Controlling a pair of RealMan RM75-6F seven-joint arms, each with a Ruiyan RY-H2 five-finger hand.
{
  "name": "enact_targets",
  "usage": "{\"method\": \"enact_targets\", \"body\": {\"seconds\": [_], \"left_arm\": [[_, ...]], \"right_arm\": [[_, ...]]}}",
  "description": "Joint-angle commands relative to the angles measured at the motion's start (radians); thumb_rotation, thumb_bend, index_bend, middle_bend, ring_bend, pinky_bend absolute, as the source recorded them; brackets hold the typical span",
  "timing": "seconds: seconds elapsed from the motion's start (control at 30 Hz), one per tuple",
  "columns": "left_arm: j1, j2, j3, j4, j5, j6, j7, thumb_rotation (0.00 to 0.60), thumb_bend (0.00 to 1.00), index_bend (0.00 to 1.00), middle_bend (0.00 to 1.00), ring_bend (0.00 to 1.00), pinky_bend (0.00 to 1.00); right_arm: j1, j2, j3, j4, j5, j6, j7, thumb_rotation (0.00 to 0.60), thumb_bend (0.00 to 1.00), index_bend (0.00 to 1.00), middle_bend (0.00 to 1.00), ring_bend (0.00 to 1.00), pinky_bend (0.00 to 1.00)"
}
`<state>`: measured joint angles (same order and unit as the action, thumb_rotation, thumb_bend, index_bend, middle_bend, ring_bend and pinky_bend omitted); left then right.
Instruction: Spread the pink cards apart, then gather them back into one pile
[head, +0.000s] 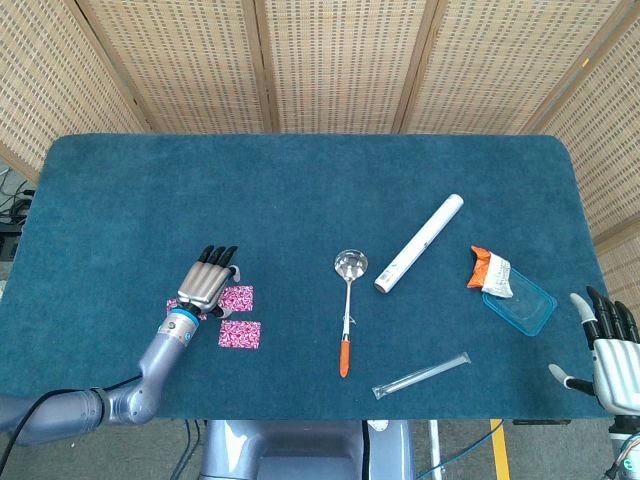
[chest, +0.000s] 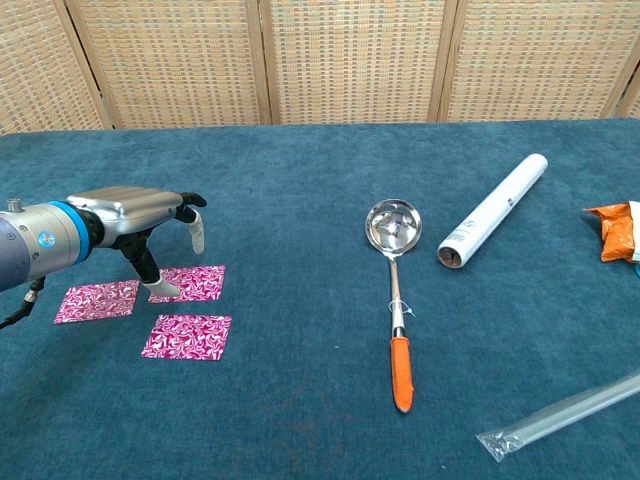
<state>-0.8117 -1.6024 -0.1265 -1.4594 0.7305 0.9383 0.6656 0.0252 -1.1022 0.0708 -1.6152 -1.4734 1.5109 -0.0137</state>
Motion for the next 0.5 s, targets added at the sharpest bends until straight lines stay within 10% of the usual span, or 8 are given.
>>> {"method": "enact_targets", "body": {"seconds": [0.03,0.5], "left_arm": [[-0.004,-0.008,0.001,0.005,-0.010,0.002,0.003,0.568,0.20,0.36,0.03,0.00,0.00],[-0.012,-0.031,0.010,0.023,-0.038,0.008,0.002,0.568,0.20,0.36,0.03,0.00,0.00]], "right_arm": [[0.000,0.001,0.000,0.000,0.001,0.000,0.001,0.600,0.00,0.05,0.00,0.00,0.00],[-0.015,0.007,-0.003,0.003,0.005,0.014,0.011,0.600,0.00,0.05,0.00,0.00,0.00]]}}
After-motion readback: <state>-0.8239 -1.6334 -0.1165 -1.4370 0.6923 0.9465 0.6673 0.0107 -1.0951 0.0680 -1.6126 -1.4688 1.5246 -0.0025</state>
